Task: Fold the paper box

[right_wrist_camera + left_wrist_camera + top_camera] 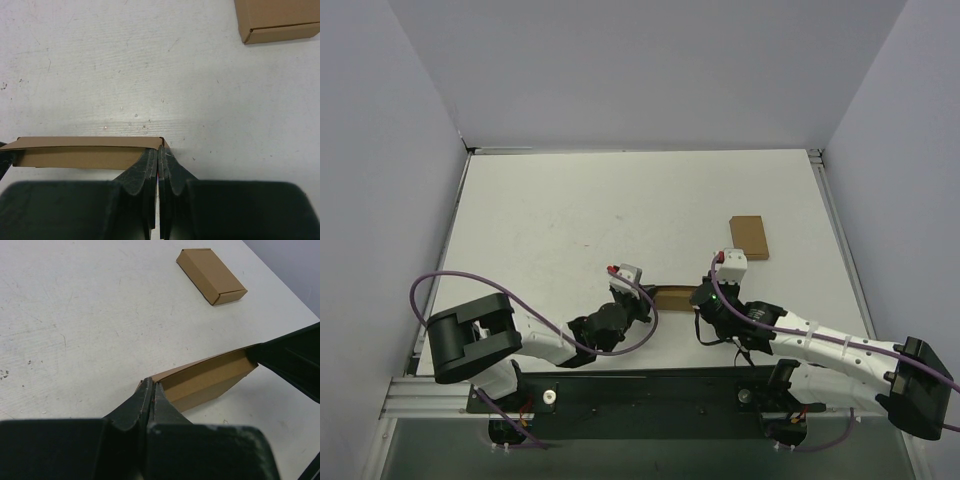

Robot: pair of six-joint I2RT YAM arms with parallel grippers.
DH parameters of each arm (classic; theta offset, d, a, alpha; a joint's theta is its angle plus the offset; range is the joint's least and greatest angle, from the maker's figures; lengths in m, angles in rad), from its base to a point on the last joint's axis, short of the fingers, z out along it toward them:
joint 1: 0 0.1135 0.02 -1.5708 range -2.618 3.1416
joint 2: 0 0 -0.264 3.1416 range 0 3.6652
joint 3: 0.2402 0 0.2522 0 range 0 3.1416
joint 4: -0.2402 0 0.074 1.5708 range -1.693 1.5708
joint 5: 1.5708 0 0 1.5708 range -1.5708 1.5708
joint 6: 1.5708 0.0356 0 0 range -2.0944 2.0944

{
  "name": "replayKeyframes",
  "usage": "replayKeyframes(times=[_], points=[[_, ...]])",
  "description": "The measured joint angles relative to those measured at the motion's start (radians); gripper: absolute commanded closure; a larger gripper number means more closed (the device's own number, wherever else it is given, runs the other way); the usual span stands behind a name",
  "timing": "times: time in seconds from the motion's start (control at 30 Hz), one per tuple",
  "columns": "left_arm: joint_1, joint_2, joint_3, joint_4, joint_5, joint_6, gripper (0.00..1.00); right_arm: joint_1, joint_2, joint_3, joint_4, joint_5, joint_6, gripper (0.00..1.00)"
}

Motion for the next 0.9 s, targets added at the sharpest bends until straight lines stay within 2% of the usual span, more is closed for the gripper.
replayKeyframes(times=[0.43,0.9], points=[[-0.031,0.031,0.018,0.010,-0.071,0.014,1.00,0.005,-0.005,-0.014,0.008,0.001,0.002,1.00],[-0.048,0.025,0.025,-0.042,-0.114,-0.035,1.00,0.011,-0.003,-0.020,0.012,0.009,0.019,1.00]])
